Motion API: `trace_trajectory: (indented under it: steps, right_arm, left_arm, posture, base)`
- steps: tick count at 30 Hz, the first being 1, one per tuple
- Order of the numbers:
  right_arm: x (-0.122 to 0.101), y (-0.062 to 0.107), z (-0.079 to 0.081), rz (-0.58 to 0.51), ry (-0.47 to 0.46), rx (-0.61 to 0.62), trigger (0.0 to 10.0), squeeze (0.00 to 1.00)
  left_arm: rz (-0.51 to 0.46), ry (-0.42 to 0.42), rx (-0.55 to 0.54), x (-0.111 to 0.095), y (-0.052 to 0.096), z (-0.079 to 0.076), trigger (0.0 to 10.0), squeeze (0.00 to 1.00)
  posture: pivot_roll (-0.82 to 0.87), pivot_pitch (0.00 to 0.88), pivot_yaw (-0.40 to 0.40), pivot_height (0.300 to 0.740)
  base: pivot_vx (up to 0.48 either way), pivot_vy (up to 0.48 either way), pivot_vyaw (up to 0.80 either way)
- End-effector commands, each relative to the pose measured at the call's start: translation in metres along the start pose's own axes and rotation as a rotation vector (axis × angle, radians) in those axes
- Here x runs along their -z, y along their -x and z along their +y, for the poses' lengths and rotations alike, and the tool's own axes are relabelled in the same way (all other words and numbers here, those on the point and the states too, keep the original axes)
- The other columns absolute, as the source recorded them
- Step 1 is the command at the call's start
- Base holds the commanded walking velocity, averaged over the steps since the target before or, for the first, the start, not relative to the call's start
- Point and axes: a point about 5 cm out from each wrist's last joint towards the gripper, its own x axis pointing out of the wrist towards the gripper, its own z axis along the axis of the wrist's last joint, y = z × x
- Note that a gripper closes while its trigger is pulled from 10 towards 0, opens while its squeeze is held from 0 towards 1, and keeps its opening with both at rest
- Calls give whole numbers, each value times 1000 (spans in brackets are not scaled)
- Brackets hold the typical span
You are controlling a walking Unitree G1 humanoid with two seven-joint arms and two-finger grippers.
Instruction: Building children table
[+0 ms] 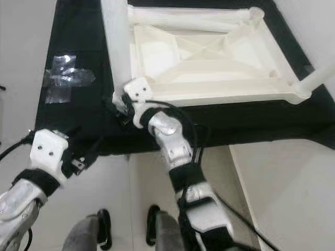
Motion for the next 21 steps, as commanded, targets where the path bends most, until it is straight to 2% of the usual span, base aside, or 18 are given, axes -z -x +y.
trace_trajectory:
  steps: [1, 6, 9, 10, 14, 15, 16, 17, 21]
  right_arm:
    - [-4, -1, 2, -28, 6, -169, 10000, 0]
    - [-16, -4, -4, -35, 58, -277, 10000, 0]
    - [-26, -6, -11, -54, 42, -343, 10000, 0]
    - [-34, -7, -15, -70, 34, -402, 10000, 0]
    - [-39, -8, -19, -77, 22, -460, 10000, 0]
    - [-41, -8, -20, -77, 17, -475, 471, 0]
    - [-42, -8, -21, -78, 15, -489, 471, 0]
    - [-43, -8, -22, -71, 16, -511, 0, 0]
    - [-45, -9, -24, -65, 9, -549, 0, 0]
  left_arm:
    - [14, -5, 12, 3, 2, -3, 10000, 0]
    - [12, -5, 7, 3, 3, -3, 10000, 0]
    - [14, -4, 3, 2, 4, -3, 10000, 0]
    - [14, -4, 2, 2, 5, -3, 10000, 0]
    - [15, -5, 4, 1, 6, -3, 10000, 0]
    - [16, -4, 6, 0, 7, -4, 10000, 0]
    - [17, -4, 7, 0, 8, -4, 10000, 0]
    - [19, -4, 8, 0, 9, -4, 10000, 0]
    - [24, -3, 10, 0, 11, -5, 10000, 0]
  posture:
    - [137, 334, -139, 740]
    - [138, 335, -142, 740]
    - [154, 344, -144, 740]
    - [163, 349, -143, 740]
    - [173, 355, -144, 740]
    - [179, 360, -145, 740]
    - [179, 360, -145, 740]
    - [184, 366, -144, 740]
    - [187, 371, -145, 740]
  base:
    - [0, 0, 0]
    - [0, 0, 0]
    - [0, 0, 0]
    - [0, 0, 0]
    - [0, 0, 0]
    - [0, 0, 0]
    - [0, 0, 0]
    - [0, 0, 0]
    - [0, 0, 0]
